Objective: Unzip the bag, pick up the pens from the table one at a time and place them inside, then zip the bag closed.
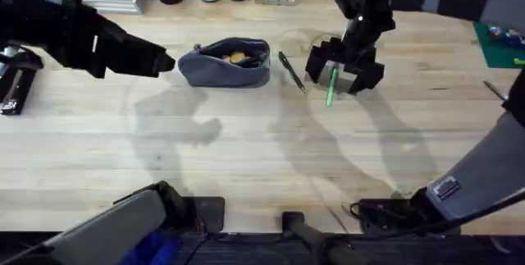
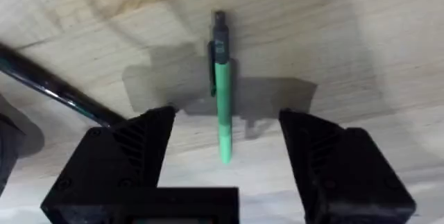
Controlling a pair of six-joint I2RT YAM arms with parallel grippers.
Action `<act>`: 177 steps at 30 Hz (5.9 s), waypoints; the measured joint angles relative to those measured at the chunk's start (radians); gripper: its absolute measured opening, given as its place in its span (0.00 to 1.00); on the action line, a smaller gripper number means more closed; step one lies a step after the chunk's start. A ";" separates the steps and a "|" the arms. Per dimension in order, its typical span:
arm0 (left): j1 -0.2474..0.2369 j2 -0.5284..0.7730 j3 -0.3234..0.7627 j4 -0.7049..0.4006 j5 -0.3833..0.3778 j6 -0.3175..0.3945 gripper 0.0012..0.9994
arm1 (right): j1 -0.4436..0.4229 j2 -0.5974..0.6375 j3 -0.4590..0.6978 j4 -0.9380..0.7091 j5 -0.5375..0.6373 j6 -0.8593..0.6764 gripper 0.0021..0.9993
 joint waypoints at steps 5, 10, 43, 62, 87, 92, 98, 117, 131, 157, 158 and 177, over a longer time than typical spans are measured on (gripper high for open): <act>0.000 0.000 0.000 0.000 0.000 0.000 1.00 | 0.004 0.002 0.000 -0.002 0.010 0.003 0.85; 0.000 0.000 0.000 0.000 0.000 0.000 1.00 | 0.004 0.002 0.000 -0.001 0.012 0.006 0.63; 0.000 0.000 0.000 0.000 0.000 0.000 1.00 | 0.009 0.004 0.056 -0.026 0.026 -0.007 0.03; 0.000 0.000 0.000 0.000 -0.006 0.000 1.00 | 0.009 0.004 0.532 -0.284 0.087 -0.366 0.03; 0.000 0.000 0.000 0.001 -0.008 0.000 1.00 | 0.009 0.004 0.722 -0.234 -0.103 -0.991 0.03; 0.000 0.000 0.000 0.001 -0.008 0.000 1.00 | 0.016 0.004 0.722 -0.217 -0.221 -1.152 0.03; 0.000 0.000 0.000 0.001 -0.008 0.000 1.00 | 0.045 0.004 0.722 -0.217 -0.310 -1.321 0.03; 0.000 0.000 0.000 0.001 -0.008 0.000 1.00 | 0.211 0.004 0.722 -0.203 -0.349 -1.652 0.03; 0.000 0.000 0.000 0.001 -0.008 0.000 1.00 | 0.273 0.047 0.726 -0.153 -0.371 -1.705 0.03; 0.000 0.000 0.000 0.001 -0.008 0.000 1.00 | 0.301 0.247 0.726 -0.071 -0.371 -1.750 0.03; 0.000 0.000 0.000 0.001 -0.008 0.000 1.00 | 0.301 0.249 0.726 -0.070 -0.371 -1.750 0.03; 0.000 0.000 0.000 0.001 -0.009 0.000 1.00 | 0.302 0.376 0.726 -0.088 -0.397 -1.750 0.03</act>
